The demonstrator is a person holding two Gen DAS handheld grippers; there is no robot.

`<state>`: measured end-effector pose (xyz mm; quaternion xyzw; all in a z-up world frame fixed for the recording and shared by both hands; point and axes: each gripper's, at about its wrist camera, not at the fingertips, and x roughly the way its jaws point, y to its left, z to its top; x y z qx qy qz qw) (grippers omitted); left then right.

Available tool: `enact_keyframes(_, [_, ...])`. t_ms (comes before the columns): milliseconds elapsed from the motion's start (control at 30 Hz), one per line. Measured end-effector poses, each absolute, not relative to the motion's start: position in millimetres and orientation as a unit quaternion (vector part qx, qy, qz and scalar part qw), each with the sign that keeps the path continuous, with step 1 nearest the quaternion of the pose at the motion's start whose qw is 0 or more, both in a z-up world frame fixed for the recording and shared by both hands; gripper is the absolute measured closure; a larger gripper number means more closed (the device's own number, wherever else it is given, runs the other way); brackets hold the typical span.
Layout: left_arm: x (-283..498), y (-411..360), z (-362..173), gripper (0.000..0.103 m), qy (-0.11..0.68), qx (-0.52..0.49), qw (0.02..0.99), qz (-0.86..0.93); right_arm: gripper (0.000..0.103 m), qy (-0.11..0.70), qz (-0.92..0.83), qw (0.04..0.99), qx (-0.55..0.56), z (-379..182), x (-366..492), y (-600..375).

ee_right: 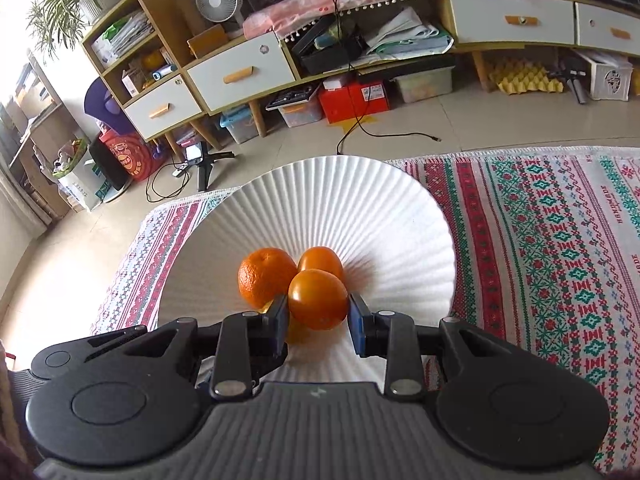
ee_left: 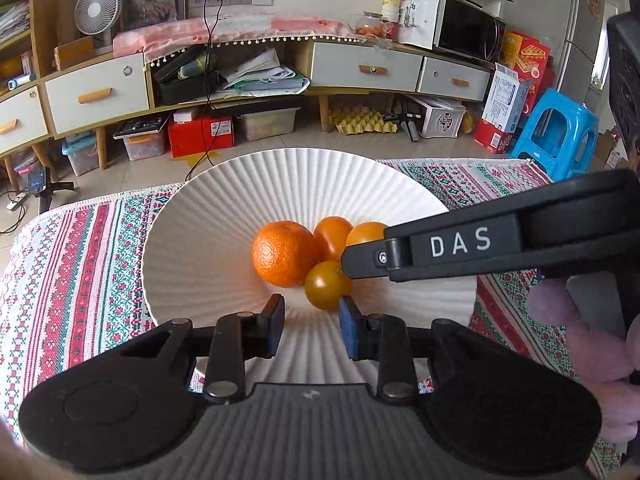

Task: Organize fruits
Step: 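Open the left tool while the right tool opens, releasing both fruits into the bowl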

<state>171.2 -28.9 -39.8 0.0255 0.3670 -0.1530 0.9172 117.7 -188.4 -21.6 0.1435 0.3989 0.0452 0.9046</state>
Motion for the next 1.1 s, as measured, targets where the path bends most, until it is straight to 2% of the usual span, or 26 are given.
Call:
enact_keyframes(233, [171,-31,-40,0.068,0.365,0.028,0.918,-0.154,0.074,0.4,0.043,0.904,0.144,-21,122,-186])
enact_keyframes(433, [170,-34,-39,0.049,0.36,0.035,0.919,-0.155,0.071,0.396,0.044,0.907,0.133,-19,119,-186])
enact_keyframes(767, [166,-32,-35,0.031,0.359,0.035,0.92,-0.153,0.05,0.383,0.047,0.913,0.133,-12,114,-187])
enact_keyframes(1100, [143,-30,-19,0.014,0.352,0.029,0.923,-0.153,0.033,0.373,0.035,0.918,0.128,1,93,-192])
